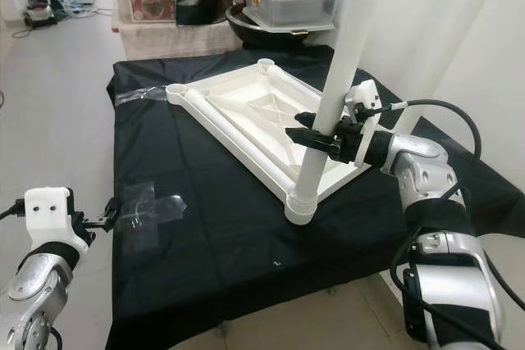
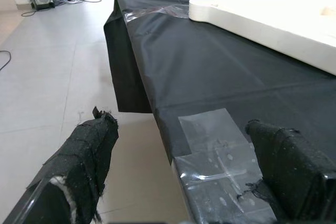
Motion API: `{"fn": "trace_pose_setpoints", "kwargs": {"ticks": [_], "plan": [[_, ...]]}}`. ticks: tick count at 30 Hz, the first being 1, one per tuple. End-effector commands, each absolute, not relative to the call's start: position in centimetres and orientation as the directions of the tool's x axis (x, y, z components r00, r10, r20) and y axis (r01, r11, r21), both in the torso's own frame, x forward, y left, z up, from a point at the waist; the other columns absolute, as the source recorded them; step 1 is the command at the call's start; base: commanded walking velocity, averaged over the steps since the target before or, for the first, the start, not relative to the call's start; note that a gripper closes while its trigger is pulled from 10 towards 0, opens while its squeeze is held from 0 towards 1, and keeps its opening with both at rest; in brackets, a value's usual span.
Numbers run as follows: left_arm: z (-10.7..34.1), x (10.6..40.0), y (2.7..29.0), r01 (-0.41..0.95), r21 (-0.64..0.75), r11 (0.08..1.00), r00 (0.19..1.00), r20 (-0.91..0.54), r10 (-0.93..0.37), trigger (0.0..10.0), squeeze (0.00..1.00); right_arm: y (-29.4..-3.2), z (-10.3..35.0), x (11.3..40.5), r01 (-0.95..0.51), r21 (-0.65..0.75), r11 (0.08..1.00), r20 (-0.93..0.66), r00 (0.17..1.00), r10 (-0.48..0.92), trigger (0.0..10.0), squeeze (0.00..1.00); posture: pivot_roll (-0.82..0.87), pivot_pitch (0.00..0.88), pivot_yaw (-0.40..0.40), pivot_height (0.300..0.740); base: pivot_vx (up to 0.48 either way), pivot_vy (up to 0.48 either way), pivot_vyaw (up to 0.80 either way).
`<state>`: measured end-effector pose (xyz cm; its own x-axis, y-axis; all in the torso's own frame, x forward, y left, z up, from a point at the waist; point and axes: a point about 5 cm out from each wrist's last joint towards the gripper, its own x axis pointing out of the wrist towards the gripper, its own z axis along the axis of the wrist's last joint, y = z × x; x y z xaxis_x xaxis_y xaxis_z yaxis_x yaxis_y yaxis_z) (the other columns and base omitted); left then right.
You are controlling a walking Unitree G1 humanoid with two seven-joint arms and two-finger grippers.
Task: Building children table
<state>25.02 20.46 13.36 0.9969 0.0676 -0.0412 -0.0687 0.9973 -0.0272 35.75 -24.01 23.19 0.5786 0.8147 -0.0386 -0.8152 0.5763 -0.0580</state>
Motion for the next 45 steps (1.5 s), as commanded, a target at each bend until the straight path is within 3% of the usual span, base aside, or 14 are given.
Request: {"fn": "trace_pose_setpoints", "kwargs": {"ticks": [1, 6, 8, 12, 15, 21, 22, 24, 25, 28, 29, 31, 32, 45], "plan": [[13.0, 25.0, 20.3, -0.061, -0.027, 0.998, 0.997, -0.048, 0.060, 10.0, 0.00, -24.1, 22.3, 35.9, -0.799, -0.026, 0.600, -0.065, 0.601, 0.797, 0.0, 0.00, 0.02, 0.000, -0.059, 0.740, 0.000, 0.000, 0.00], [13.1, 24.9, 20.3, -0.065, -0.019, 0.998, 0.997, -0.046, 0.064, 10.0, 0.00, -22.9, 20.7, 36.7, -0.653, 0.018, 0.757, -0.046, 0.756, 0.653, 0.0, 0.00, 0.03, 0.000, -0.070, 0.740, 0.000, 0.000, 0.00], [13.1, 24.7, 20.4, -0.074, -0.014, 0.997, 0.996, -0.043, 0.074, 10.0, 0.00, -21.3, 18.4, 36.8, -0.386, 0.044, 0.921, -0.137, 0.911, 0.388, 0.0, 0.00, 0.04, 0.000, -0.071, 0.740, 0.000, 0.000, 0.00], [13.2, 24.6, 20.4, -0.077, -0.013, 0.997, 0.996, -0.042, 0.076, 10.0, 0.00, -20.9, 17.6, 36.5, -0.272, 0.051, 0.961, -0.184, 0.943, 0.277, 0.0, 0.00, 0.04, 0.000, -0.071, 0.740, 0.000, 0.000, 0.00], [13.1, 24.7, 20.5, -0.074, -0.005, 0.997, 0.996, -0.043, 0.074, 10.0, 0.00, -17.5, 15.4, 34.2, -0.072, 0.047, 0.996, -0.234, 0.969, 0.081, 0.0, 0.00, 0.04, 0.000, -0.048, 0.740, 0.000, 0.000, 0.00], [13.0, 25.0, 20.3, -0.055, 0.000, 0.999, 0.997, -0.050, 0.054, 10.0, 0.00, -14.2, 14.8, 33.2, -0.072, 0.066, 0.995, -0.252, 0.964, 0.087, 0.2, 0.00, 0.04, 0.000, -0.042, 0.740, 0.000, 0.000, 0.00], [13.0, 25.1, 20.2, -0.051, -0.010, 0.999, 0.997, -0.053, 0.050, 10.0, 0.00, -13.9, 14.9, 33.6, -0.092, 0.074, 0.993, -0.257, 0.960, 0.108, 10.0, 0.00, 0.03, 0.000, -0.044, 0.740, 0.000, 0.000, 0.00], [12.9, 25.2, 20.2, -0.049, -0.016, 0.999, 0.997, -0.055, 0.048, 10.0, 0.00, -13.7, 15.2, 33.9, -0.112, 0.084, 0.990, -0.236, 0.963, 0.129, 10.0, 0.00, 0.03, 0.000, -0.044, 0.740, 0.000, 0.000, 0.00], [12.9, 25.2, 20.2, -0.049, -0.021, 0.999, 0.997, -0.054, 0.048, 10.0, 0.00, -13.8, 15.5, 34.3, -0.126, 0.095, 0.988, -0.225, 0.964, 0.144, 10.0, 1.00, 0.03, 0.000, -0.052, 0.740, 0.000, 0.000, 0.00], [12.9, 25.2, 20.1, -0.051, -0.025, 0.998, 0.997, -0.053, 0.049, 10.0, 0.00, -14.0, 16.3, 34.6, -0.142, 0.117, 0.983, -0.209, 0.964, 0.164, 10.0, 1.00, 0.03, 0.000, -0.052, 0.740, 0.000, 0.000, 0.00], [12.9, 25.2, 20.1, -0.052, -0.028, 0.998, 0.997, -0.052, 0.051, 10.0, 0.00, -14.2, 17.5, 35.1, -0.192, 0.133, 0.972, -0.166, 0.963, 0.213, 10.0, 0.65, 0.03, 0.000, -0.053, 0.740, 0.000, 0.000, 0.00], [12.9, 25.1, 20.1, -0.053, -0.030, 0.998, 0.997, -0.052, 0.051, 10.0, 0.00, -14.3, 18.4, 35.2, -0.212, 0.143, 0.967, -0.139, 0.963, 0.232, 10.0, 0.65, 0.03, 0.000, -0.053, 0.740, 0.000, 0.000, 0.00], [12.9, 25.1, 20.1, -0.052, -0.032, 0.998, 0.997, -0.052, 0.050, 10.0, 0.00, -14.5, 19.6, 35.3, -0.264, 0.171, 0.949, -0.097, 0.954, 0.283, 10.0, 0.00, 0.03, 0.000, -0.053, 0.740, 0.000, 0.000, 0.00], [12.9, 25.3, 20.0, -0.034, -0.039, 0.999, 0.998, -0.050, 0.032, 10.0, 0.00, -18.1, 22.4, 34.2, -0.693, -0.017, 0.721, -0.019, 0.721, 0.693, 10.0, 0.00, 0.02, 0.000, -0.049, 0.740, 0.000, 0.000, 0.00]]}}
